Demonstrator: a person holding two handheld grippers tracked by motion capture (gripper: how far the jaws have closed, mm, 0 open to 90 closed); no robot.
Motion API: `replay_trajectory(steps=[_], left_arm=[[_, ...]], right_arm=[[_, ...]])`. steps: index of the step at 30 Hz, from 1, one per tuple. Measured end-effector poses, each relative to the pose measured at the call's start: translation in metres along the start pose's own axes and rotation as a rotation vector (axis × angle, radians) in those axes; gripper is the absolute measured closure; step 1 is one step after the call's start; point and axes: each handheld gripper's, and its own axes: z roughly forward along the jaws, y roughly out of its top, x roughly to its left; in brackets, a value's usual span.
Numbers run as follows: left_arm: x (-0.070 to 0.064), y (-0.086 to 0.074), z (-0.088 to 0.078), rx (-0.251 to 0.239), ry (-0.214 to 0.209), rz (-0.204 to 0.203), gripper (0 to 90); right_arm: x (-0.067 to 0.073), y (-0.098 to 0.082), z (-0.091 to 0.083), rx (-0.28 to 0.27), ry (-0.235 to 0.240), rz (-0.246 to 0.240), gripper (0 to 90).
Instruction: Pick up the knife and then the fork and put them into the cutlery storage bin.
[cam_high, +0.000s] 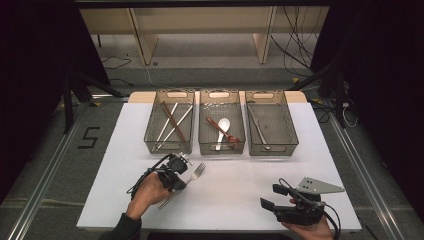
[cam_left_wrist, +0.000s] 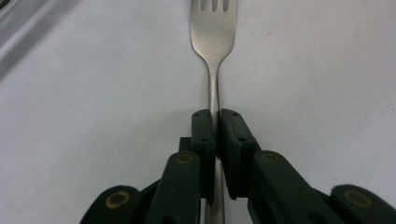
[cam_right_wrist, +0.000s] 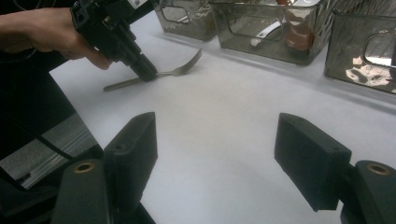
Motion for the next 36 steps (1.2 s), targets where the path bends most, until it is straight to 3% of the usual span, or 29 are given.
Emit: replay_trajectory(steps=[11, 15, 34, 36], left_arm=[[0.0, 0.002, -0.007, -0.042, -0.005, 0.026, 84.3], [0.001, 0.002, -0.011, -0.086, -0.012, 0.017, 84.3], [0.014, -0.001, -0.033, -0.206, -0.046, -0.028, 84.4], [0.016, -0.002, -0.038, -0.221, -0.067, -0.034, 84.4]], right_arm=[[-0.001, 0.0, -0.003, -0.008, -0.005, 0.003, 30.7], [-0.001, 0.0, -0.003, -0.008, -0.007, 0.002, 30.7], [-0.001, -0.001, -0.004, -0.011, -0.011, 0.005, 30.7], [-0.001, -0.001, -0.004, -0.011, -0.01, 0.01, 30.7]])
